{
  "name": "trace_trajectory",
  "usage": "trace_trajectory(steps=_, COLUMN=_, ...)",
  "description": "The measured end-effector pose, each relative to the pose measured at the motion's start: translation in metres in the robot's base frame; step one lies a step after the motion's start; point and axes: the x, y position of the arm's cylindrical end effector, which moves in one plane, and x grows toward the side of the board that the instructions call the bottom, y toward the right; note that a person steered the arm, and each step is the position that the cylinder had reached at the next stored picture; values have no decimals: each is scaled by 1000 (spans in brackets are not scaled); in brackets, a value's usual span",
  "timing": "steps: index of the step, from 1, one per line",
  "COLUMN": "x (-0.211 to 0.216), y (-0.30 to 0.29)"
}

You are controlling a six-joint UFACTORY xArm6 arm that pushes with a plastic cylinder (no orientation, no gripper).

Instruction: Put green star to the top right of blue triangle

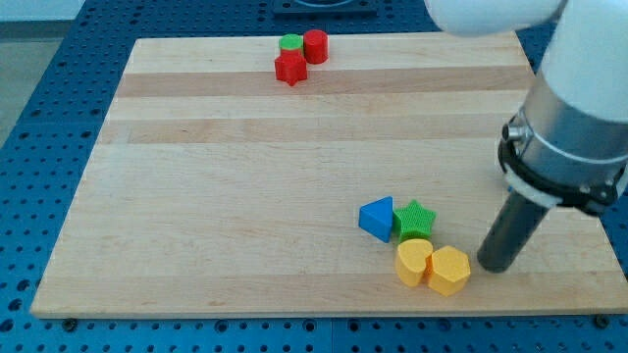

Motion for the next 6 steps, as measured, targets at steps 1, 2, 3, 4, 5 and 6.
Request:
trace_trajectory(steps=1, x=0, y=-47)
trace_trajectory(steps=2, x=-24, y=-86)
trace_trajectory(steps=3, x=-51, y=-99)
trace_trajectory(steps=4, x=-54, y=-95)
trace_trajectory(steps=5, x=-41, y=-72)
trace_trajectory(steps=6, x=-46, y=-59)
